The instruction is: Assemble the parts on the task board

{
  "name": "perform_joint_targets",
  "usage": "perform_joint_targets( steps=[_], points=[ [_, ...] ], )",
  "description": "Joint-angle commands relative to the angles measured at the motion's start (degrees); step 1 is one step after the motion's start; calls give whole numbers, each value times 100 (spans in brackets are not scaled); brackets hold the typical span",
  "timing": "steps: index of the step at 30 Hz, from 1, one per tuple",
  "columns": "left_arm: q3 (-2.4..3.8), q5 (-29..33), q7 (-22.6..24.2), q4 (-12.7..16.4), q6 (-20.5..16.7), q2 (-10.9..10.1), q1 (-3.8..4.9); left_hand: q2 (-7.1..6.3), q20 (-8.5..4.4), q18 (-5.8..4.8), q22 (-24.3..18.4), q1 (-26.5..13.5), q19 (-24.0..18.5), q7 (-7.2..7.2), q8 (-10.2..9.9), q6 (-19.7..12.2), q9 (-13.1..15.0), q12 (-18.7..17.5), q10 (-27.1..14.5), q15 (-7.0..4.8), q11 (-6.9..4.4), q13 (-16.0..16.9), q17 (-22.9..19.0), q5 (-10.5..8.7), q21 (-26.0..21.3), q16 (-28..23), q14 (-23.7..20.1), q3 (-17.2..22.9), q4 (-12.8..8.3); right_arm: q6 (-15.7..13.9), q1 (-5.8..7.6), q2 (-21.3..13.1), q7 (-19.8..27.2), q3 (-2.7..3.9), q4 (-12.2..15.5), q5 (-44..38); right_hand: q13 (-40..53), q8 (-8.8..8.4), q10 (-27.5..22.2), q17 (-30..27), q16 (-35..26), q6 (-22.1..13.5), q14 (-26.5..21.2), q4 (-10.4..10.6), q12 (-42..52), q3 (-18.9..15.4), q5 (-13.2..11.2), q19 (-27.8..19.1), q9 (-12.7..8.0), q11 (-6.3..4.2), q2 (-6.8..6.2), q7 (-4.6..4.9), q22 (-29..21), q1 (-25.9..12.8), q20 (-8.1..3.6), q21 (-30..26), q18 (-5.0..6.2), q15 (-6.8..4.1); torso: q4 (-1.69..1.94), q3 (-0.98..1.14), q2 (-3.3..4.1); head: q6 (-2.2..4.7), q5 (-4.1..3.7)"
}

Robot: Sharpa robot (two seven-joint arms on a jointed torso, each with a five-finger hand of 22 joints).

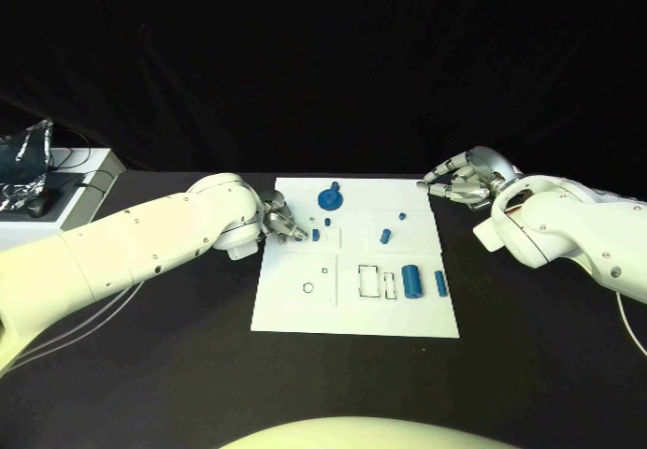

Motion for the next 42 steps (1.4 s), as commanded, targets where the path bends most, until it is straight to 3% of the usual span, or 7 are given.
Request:
perform_joint_targets(
  steps=[1, 13, 22, 32, 42],
  points=[
    [8, -76, -160, -14, 19, -29, -34, -83, 2, -110, 403, 41, 25, -8, 9, 33, -3, 26, -13, -46, -43, 5, 1300, -11, 22, 16, 548, -89, -12, 34, -5, -2, 68, 1, 0, -28, 1457, 32, 546, 1342, -16, -47, 565, 6, 1, 41, 39, 483, 12, -39, 14, -11, 1314, -94, -20, -36, -59, -44, 2, 5, -3, 4, 5],
    [112, -105, -170, -6, 19, -68, -34, -120, -3, -113, 415, 129, 34, -13, -13, 49, -11, 27, -11, -51, -48, 21, 1308, -7, 27, 20, 550, -195, -14, 34, -6, -3, 67, 1, -4, -28, 1457, 32, 546, 1342, -16, -47, 565, 6, 1, 41, 39, 483, 12, -39, 14, -11, 1314, -94, -20, -36, -59, -44, -4, 3, 1, 12, 12],
    [133, -35, -157, -35, 43, -56, -34, -150, 3, -113, 413, 108, 32, 5, -73, 95, -26, 12, -9, -41, -33, 36, 1308, -18, 19, 20, 550, -637, 258, 35, -8, 1, 72, 1, -8, -28, 1457, 32, 546, 1342, -16, -47, 565, 6, 1, 41, 39, 483, 12, -39, 14, -11, 1314, -94, -20, -36, -59, -44, 5, 10, -6, 14, 12],
    [135, 45, -125, -49, 39, -52, -34, -176, 7, -109, 402, 162, 23, 13, -106, 109, -23, -6, -18, -35, -26, 39, 1297, -54, 7, 15, 546, -988, 413, 36, -9, 0, 73, 1, -8, -26, 1457, 32, 546, 1342, -16, -47, 565, 6, 1, 41, 39, 483, 12, -39, 14, -11, 1314, -94, -20, -36, -59, -44, -5, 9, 0, 22, 21],
    [141, 151, -36, -18, -170, -82, -35, -61, 17, -104, 388, 133, 13, 26, -170, 107, -29, -16, -32, -25, -13, 60, 1253, -359, -9, -6, 534, -1445, 451, 30, -9, -6, 75, 1, -2, -26, 1457, 32, 546, 1342, -16, -47, 565, 6, 1, 41, 39, 483, 12, -39, 14, -11, 1314, -94, -20, -36, -59, -44, -6, 5, 5, 39, 16]
  ],
)
